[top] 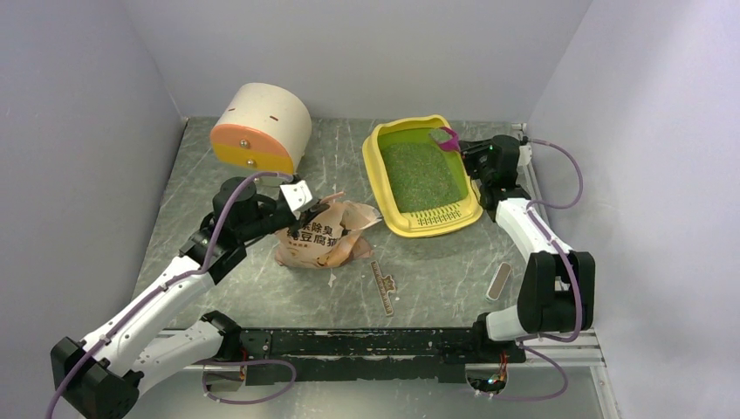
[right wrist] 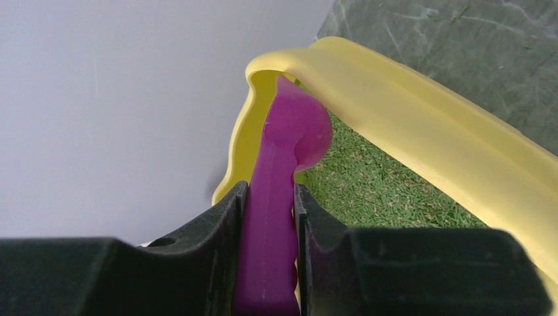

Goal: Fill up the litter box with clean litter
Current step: Pour the cat litter into the litter box.

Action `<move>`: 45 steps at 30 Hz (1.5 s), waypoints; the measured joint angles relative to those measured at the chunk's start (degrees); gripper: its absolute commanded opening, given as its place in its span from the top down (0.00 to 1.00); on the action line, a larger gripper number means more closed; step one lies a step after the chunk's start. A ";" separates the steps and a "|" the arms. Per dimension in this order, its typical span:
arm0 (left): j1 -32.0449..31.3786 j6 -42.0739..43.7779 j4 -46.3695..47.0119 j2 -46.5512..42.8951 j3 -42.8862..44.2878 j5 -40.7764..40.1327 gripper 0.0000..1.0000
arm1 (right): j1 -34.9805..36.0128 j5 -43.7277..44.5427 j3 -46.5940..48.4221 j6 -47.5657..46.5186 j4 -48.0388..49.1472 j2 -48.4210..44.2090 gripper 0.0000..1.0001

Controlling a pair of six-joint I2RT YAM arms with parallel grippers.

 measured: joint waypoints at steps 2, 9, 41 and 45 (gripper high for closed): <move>0.00 -0.02 -0.20 -0.37 -0.13 0.00 0.95 | 0.92 1.66 0.02 -0.26 -0.74 -0.24 1.00; 0.00 -0.63 0.15 -0.63 -1.03 0.48 0.95 | 1.99 4.09 -0.33 -1.51 -1.79 -1.55 1.00; 0.00 0.35 0.24 -0.13 -1.03 0.87 0.95 | 3.87 -2.32 -8.33 -17.86 -24.68 -26.03 1.00; 0.00 0.70 0.22 0.09 -1.03 1.03 0.95 | 3.87 -6.84 -10.40 -19.12 -28.96 -29.03 1.00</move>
